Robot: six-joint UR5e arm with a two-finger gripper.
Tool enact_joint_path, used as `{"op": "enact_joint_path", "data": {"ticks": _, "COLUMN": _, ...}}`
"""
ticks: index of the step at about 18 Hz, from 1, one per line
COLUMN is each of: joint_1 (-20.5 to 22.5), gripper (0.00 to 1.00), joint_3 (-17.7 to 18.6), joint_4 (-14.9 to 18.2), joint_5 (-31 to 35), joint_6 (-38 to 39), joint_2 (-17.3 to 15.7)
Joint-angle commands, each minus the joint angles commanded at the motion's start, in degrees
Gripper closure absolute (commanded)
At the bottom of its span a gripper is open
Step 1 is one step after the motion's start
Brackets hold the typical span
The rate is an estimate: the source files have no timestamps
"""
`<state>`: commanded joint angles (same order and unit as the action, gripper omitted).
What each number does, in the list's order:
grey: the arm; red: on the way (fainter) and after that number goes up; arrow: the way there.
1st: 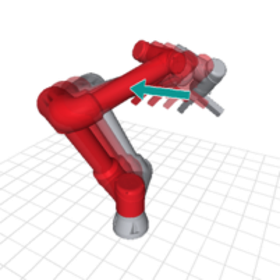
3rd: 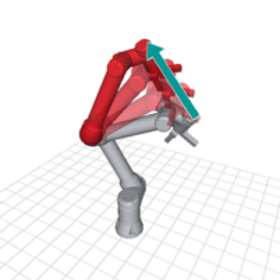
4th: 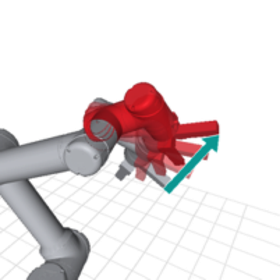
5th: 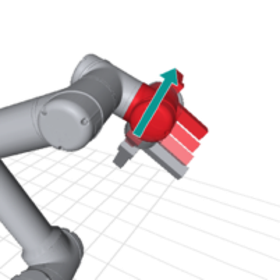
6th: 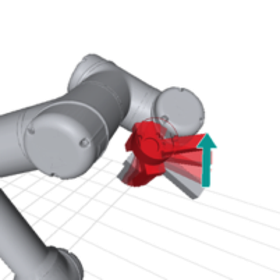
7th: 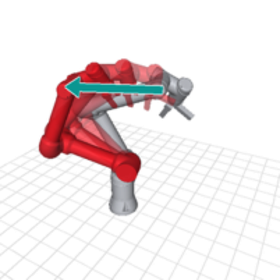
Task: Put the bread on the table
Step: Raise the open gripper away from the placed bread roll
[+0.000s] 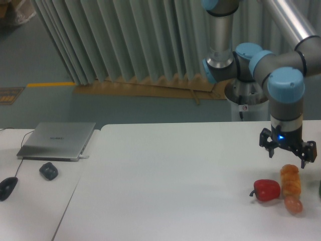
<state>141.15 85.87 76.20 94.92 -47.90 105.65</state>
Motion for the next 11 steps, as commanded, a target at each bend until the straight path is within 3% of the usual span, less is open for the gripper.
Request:
{"op": "enact_joint_path", "data": {"ticks": 3, "joint_1": 0.17, "gripper": 0.00, "joint_3": 0.26, "joint_4": 5.35, "joint_5": -0.61, "joint_6": -1.14, "joint_2": -2.10}}
{"op": "enact_joint_path", "data": {"ticks": 11, "joint_1": 0.26, "gripper": 0.00, "joint_3": 0.88, "joint_4": 7.74, "joint_5": -2.10, "joint_6": -5.01, "joint_2": -3.16}}
